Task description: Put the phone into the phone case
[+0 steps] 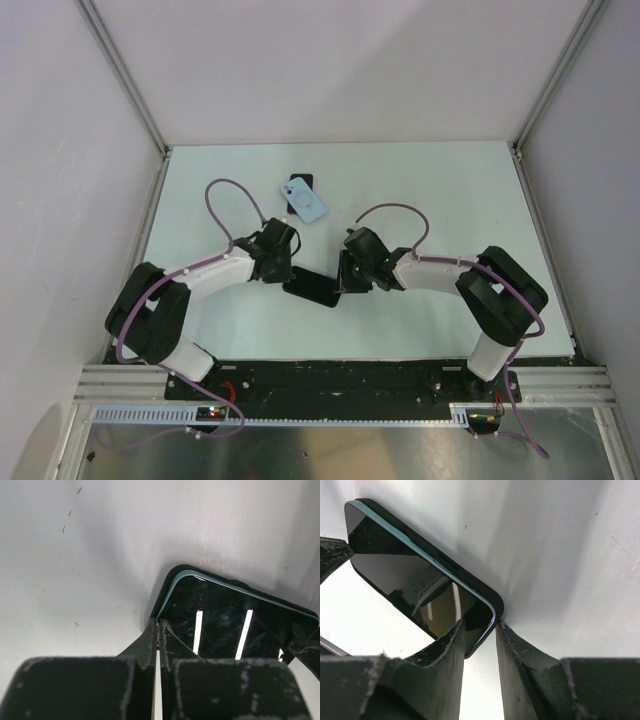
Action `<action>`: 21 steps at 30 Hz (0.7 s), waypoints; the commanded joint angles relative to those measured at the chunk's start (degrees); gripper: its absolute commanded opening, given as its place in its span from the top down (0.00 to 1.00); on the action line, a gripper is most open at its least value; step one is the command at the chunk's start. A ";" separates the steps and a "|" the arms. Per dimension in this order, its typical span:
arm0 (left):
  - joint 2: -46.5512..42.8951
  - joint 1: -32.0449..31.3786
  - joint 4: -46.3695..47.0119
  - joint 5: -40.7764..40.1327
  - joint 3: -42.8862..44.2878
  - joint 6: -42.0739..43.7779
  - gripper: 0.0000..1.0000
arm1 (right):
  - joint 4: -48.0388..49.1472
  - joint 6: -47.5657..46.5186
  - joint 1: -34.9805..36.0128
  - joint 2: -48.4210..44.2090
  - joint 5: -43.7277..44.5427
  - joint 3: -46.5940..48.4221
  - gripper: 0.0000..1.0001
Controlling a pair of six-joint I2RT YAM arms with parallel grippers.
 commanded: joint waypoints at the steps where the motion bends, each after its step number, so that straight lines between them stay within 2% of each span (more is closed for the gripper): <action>1: 5.03 -2.51 3.11 7.63 -6.94 -9.06 1.00 | 6.92 -1.67 0.80 2.48 3.95 2.07 0.66; 7: 6.63 -3.98 5.63 5.79 -9.10 -12.97 1.00 | 4.52 -2.48 1.39 2.13 4.86 2.04 0.66; 13: 5.21 -4.17 6.07 5.02 -7.81 -12.70 1.00 | 2.97 -4.14 2.15 1.23 6.71 2.17 0.64; 17: 1.21 -3.85 3.70 3.61 -3.78 -9.91 0.99 | 1.20 -6.89 1.39 -2.55 8.72 2.34 0.52; 21: -2.98 -3.68 -0.87 1.22 1.85 -6.87 0.84 | 1.66 -11.04 -0.63 -6.10 7.23 2.35 0.41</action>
